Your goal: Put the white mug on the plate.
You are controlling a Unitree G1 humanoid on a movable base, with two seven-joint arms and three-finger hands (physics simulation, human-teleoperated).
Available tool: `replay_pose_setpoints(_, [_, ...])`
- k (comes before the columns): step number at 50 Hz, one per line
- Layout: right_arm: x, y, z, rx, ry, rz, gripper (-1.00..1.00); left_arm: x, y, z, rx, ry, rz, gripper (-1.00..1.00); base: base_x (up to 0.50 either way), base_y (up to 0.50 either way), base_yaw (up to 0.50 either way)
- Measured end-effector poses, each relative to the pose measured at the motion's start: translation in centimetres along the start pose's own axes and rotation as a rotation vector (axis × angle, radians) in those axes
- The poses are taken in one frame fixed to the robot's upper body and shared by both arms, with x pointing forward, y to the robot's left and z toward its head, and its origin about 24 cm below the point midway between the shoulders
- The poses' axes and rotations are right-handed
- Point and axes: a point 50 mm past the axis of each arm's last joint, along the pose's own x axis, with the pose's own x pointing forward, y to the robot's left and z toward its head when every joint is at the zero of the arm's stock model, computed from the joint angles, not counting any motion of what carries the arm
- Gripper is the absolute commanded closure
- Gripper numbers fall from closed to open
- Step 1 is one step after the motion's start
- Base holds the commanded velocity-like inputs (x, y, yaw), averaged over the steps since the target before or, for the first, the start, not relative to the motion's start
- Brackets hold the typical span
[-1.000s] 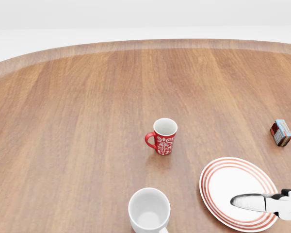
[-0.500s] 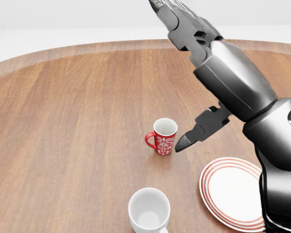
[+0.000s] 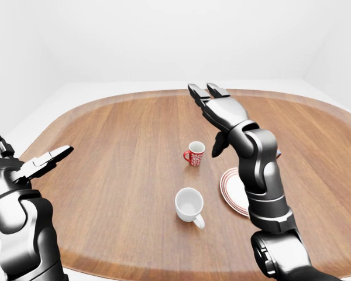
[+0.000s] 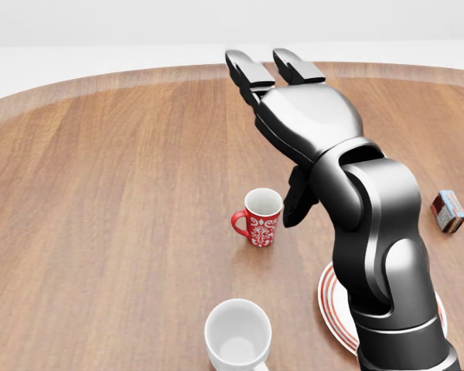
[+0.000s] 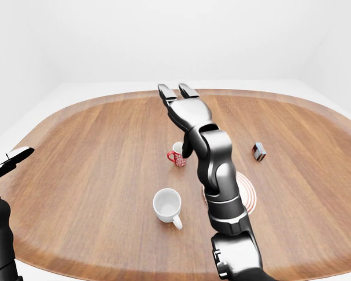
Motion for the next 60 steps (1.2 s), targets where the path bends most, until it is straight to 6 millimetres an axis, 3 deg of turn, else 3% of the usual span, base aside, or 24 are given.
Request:
replay_pose_setpoints(17, [-1.5, 5.3, -0.1, -0.043, 0.114, 0.135, -1.0, 0.0, 0.0, -0.1, 0.004, 0.005, 0.0, -1.0, 0.0, 0.0, 0.0])
replay_pose_setpoints(40, [-3.8, 10.9, 1.0, 0.028, 0.105, 0.314, -1.0, -0.1, 0.0, -0.2, 0.006, 0.009, 0.001, -1.0, 0.0, 0.0, 0.0])
replay_pose_setpoints(60, [-5.1, 12.9, 2.5, 0.055, 0.078, 0.376, -1.0, -0.1, 0.1, -0.5, 0.009, 0.018, 0.003, -1.0, 0.0, 0.0, 0.0])
